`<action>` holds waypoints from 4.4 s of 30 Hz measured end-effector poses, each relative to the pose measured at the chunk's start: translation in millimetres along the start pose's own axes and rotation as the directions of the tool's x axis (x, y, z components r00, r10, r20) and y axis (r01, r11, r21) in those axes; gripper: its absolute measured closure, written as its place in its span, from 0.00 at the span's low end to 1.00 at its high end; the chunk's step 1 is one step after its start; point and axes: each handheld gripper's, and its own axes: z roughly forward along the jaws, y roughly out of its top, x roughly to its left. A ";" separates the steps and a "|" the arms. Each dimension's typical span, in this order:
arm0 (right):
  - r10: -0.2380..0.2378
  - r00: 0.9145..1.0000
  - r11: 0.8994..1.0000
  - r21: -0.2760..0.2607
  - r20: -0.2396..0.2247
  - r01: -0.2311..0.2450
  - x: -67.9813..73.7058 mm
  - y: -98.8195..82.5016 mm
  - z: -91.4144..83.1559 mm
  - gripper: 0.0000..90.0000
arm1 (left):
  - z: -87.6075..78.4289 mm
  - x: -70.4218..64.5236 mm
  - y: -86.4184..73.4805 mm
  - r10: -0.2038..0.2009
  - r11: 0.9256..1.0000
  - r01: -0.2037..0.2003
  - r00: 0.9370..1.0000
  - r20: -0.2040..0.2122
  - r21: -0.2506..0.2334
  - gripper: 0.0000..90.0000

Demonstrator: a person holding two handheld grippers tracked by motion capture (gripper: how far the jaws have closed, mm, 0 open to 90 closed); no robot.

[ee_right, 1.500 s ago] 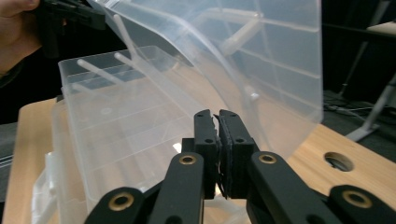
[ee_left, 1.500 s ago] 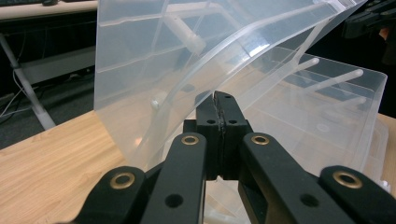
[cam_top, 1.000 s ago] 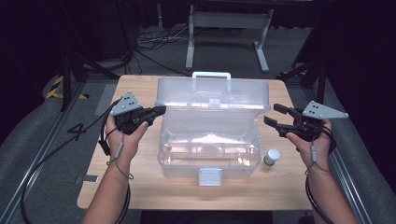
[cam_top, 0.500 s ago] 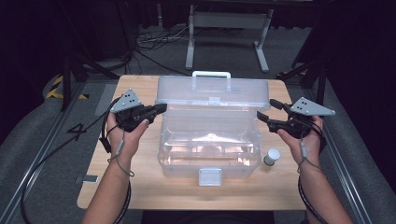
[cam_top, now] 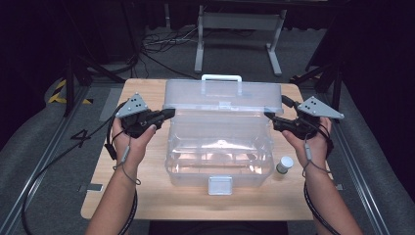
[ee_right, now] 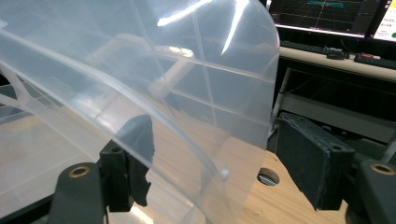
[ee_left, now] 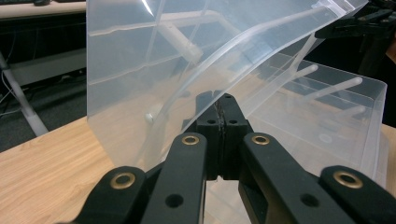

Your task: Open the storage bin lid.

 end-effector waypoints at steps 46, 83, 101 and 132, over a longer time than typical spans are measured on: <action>-0.046 0.953 0.997 -0.039 0.301 0.061 21.8 5.9 8.3 0.78 | -2.5 2.2 -3.9 -0.019 0.999 0.018 1.000 0.016 0.029 0.93; 0.003 0.939 1.000 -0.027 0.344 0.006 15.7 17.6 19.6 0.87 | -27.4 15.7 -26.0 -0.083 0.993 0.088 0.995 -0.063 0.081 0.84; 0.008 0.942 1.000 0.010 0.334 -0.013 7.7 25.4 27.1 0.87 | -37.5 33.9 -37.8 -0.107 0.990 0.123 0.975 -0.194 0.069 0.68; 0.016 0.945 0.998 0.052 0.328 -0.035 -16.0 36.2 58.3 0.88 | -68.8 36.5 -63.5 -0.140 0.978 0.183 0.934 -0.328 0.103 0.59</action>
